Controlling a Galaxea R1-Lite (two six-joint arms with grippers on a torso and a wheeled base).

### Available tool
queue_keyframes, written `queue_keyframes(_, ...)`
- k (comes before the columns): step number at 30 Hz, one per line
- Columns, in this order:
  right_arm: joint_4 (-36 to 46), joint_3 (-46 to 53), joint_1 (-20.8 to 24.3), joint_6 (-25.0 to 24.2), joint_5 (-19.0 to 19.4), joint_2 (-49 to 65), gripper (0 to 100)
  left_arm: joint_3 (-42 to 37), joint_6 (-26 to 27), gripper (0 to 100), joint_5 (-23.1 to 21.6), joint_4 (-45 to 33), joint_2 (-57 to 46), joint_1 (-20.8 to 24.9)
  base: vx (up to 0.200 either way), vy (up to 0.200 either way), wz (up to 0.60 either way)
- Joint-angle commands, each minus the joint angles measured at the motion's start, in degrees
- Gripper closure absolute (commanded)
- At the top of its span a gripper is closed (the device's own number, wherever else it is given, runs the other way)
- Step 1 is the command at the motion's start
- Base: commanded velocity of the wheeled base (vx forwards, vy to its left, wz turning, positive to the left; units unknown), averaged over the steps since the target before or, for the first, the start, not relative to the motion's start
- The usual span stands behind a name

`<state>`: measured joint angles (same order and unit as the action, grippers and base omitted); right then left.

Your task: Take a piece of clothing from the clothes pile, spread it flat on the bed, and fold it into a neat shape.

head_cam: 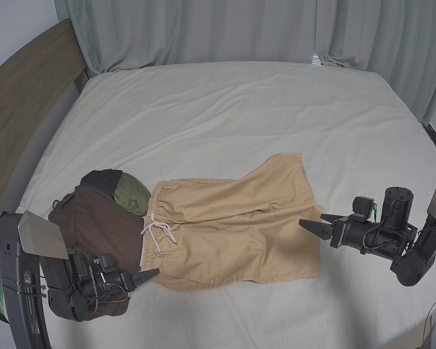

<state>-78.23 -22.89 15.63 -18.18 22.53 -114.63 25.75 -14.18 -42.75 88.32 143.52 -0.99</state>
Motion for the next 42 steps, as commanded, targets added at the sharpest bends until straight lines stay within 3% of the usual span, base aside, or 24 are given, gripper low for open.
queue_keyframes(1,0.0,-0.2,0.1,0.0,0.1,-0.8,0,0.7,-1.8,0,0.1,-0.3,1.0,0.7,0.000,0.000,0.00)
queue_keyframes(5,-0.1,-0.2,0.1,0.1,0.0,-1.1,0,0.8,-5.6,0,0.4,0.0,1.0,1.8,0.000,0.000,0.00)
queue_keyframes(14,-0.1,-0.2,0.1,0.1,0.0,-1.2,0,1.4,-6.3,0,0.4,0.0,2.2,2.6,0.000,0.000,0.00)
queue_keyframes(15,-0.1,-0.2,0.1,0.1,0.0,-1.2,0,1.4,-6.3,100,0.4,0.0,2.2,2.6,0.000,0.000,0.00)
queue_keyframes(42,0.4,3.3,-2.6,-0.2,2.8,-10.9,0,2.9,-5.9,100,1.5,0.2,3.1,2.1,0.000,0.000,0.00)
